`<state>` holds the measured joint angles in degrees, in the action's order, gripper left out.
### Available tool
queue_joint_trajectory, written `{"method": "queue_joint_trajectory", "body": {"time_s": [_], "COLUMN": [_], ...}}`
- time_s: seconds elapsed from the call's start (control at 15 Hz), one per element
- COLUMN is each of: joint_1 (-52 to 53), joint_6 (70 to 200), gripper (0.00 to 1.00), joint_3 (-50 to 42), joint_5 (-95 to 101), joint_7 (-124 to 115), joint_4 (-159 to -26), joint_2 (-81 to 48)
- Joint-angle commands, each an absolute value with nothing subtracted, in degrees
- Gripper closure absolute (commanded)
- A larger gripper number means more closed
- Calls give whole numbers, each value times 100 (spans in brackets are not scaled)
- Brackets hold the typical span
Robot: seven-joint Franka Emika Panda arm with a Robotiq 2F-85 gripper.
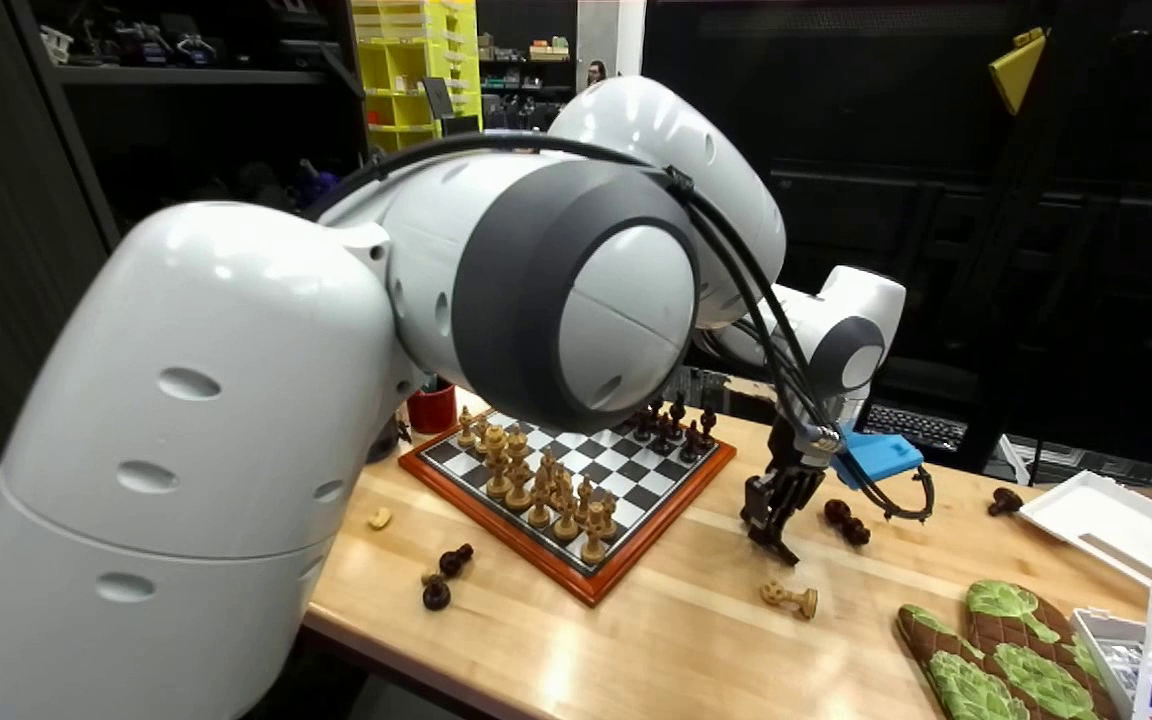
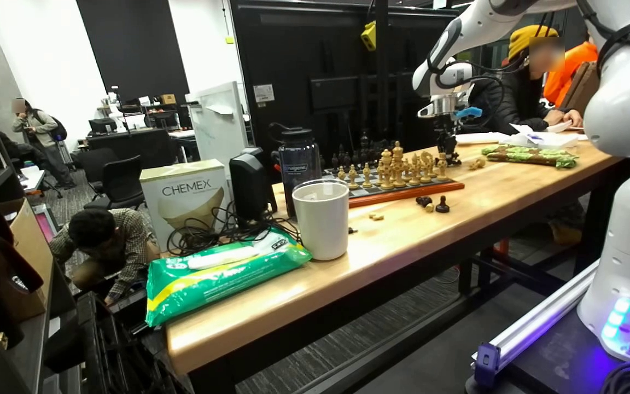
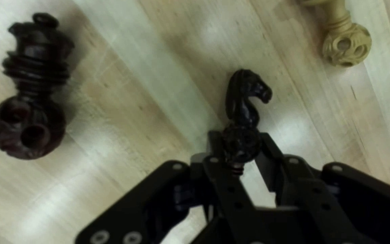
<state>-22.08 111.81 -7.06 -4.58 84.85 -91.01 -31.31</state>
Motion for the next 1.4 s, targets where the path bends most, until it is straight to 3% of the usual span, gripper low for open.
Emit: {"method": "queue_joint_trajectory", "body": {"time_s": [0.0,0.4,1.13,1.2,1.33], "joint_1": [-2228,-2098,-2522,-2315,-2338], "joint_6": [11020,11051,11633,11445,11427], "gripper": [42,2,0,0,0], "joint_3": [-641,-654,-508,-664,-693], "joint_5": [-492,-455,-2069,-1718,-1776], "joint_7": [8434,8105,8575,8188,8240], "joint_4": [-9038,-9246,-10294,-9705,-9757], "joint_2": [-3059,-2795,-1791,-2309,-2246]}}
